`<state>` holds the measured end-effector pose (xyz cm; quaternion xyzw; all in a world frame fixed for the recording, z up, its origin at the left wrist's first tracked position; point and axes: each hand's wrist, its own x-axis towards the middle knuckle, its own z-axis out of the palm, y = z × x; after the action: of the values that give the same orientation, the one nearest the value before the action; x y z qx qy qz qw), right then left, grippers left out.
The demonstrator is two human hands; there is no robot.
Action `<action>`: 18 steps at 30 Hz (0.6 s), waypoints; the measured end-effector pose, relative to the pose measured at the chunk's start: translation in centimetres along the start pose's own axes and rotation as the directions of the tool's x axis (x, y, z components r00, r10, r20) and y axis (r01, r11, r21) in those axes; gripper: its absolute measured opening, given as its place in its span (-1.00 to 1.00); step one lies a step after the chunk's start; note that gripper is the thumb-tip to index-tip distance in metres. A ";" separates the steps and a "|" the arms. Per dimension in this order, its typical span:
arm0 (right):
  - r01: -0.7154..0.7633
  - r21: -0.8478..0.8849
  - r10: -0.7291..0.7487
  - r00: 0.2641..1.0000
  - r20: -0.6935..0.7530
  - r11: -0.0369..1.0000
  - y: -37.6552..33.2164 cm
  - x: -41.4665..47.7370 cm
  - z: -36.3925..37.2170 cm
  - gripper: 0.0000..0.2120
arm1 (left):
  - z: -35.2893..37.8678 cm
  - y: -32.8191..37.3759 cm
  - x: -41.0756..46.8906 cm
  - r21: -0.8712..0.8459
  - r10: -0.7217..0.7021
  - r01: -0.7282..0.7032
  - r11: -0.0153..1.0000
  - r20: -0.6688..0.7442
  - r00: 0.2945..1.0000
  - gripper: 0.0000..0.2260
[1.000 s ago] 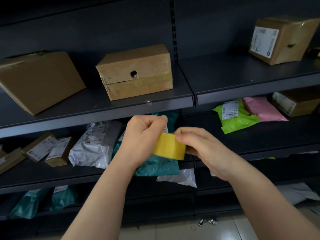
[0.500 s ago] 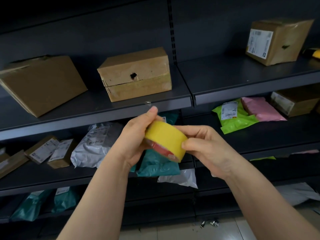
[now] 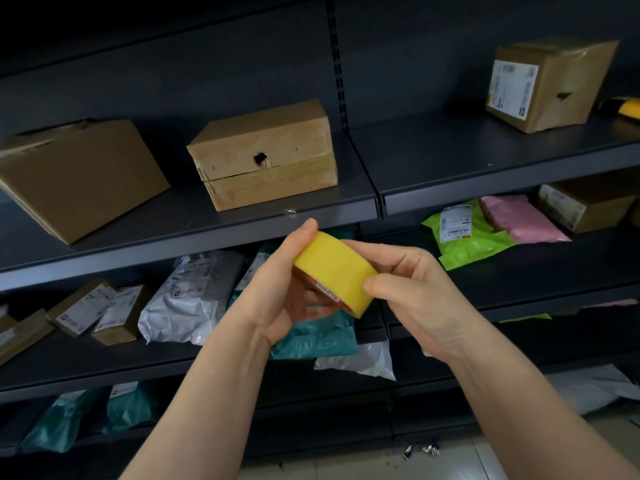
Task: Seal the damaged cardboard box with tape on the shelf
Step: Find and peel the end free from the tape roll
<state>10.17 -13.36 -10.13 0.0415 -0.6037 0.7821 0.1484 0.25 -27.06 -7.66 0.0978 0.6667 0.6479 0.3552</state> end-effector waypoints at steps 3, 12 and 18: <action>-0.006 0.019 0.006 1.000 0.004 1.000 0.1 -0.1 -0.4 -0.53 | 0.4 -0.4 0.2 -0.103 -0.057 0.062 0.993 0.049 0.997 -0.37; -0.029 0.121 0.034 0.998 -0.046 0.992 0.5 -0.1 -0.7 -0.60 | 0.6 -0.5 0.3 -0.060 -0.047 0.048 0.997 0.013 0.999 -0.44; -0.059 0.036 0.065 0.976 -0.208 0.998 1.7 -0.1 0.4 -0.66 | 1.3 -0.8 -0.6 0.431 0.391 -0.330 0.839 -0.058 0.918 -0.46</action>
<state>9.71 -14.15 -11.65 -0.0573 -0.5740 0.7954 0.1860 1.70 -26.48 -8.05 0.2478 0.7816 0.5528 0.1488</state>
